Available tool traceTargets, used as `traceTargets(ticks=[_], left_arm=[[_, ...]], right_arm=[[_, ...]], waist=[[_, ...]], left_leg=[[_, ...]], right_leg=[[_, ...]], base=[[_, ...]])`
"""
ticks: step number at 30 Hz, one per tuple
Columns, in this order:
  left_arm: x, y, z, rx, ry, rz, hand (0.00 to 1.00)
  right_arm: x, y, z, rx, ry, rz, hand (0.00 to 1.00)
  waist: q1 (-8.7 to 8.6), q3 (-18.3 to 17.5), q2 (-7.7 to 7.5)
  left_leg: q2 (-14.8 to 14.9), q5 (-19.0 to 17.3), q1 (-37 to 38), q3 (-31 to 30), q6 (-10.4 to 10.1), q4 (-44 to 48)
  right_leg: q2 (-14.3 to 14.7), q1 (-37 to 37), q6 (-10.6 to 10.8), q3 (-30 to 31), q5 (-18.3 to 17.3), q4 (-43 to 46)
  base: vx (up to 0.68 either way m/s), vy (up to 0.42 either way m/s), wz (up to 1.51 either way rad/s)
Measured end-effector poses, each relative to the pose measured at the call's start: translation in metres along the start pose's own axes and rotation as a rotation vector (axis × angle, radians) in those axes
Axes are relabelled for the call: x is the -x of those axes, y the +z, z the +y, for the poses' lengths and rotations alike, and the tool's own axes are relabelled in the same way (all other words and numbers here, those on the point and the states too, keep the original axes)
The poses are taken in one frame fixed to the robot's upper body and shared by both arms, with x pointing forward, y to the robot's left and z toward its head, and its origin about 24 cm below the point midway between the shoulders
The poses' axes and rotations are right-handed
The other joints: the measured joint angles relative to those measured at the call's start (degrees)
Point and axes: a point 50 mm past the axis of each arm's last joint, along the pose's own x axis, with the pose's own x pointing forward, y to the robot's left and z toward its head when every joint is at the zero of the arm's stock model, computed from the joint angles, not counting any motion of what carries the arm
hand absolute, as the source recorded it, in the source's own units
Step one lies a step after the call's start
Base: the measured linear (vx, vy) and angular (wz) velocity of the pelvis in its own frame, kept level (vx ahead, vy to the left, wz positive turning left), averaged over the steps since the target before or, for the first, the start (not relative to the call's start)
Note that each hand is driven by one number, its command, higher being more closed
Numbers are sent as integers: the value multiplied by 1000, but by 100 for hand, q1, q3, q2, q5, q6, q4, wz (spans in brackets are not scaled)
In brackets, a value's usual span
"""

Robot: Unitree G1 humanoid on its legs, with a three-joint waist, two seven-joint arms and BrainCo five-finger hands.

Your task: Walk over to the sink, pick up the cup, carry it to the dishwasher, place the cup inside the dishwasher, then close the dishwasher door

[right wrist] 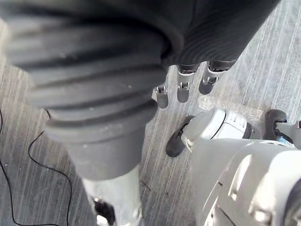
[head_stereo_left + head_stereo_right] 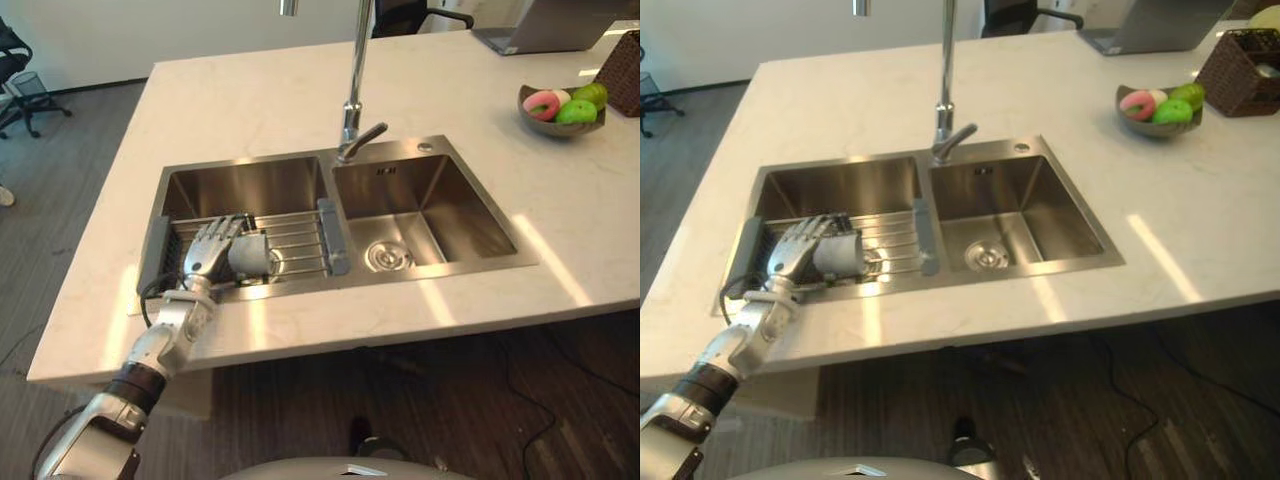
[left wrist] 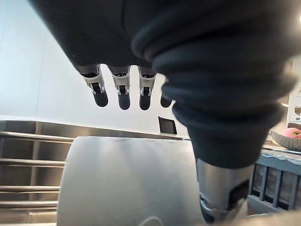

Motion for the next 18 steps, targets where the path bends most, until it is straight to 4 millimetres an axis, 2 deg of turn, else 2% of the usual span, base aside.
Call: traceTargets(ticks=[4,9,18], left_arm=[[-2,-3,-1,-31,1,6,0],[-4,-10,-4,-88,-14,35,0],[-11,-5,-15,-147,-248,-43,0]], right_arm=[[-1,11,9,7,22,-15,0],[-1,14,9,4,25,-15,0],[-1,13,9,-2,33,1,0]], waist=[[3,16,-28],[-12,24,-61],[-24,-7,-9]], left_leg=[[-24,-2,42,0,3,-2],[-15,-11,60,2,3,3],[-11,-34,64,12,2,3]], right_leg=[[-23,42,9,-1,6,-1],[-26,54,10,6,4,-3],[-21,54,29,20,-12,-2]], base=[[-10,15,1],[-36,2,-1],[0,0,0]])
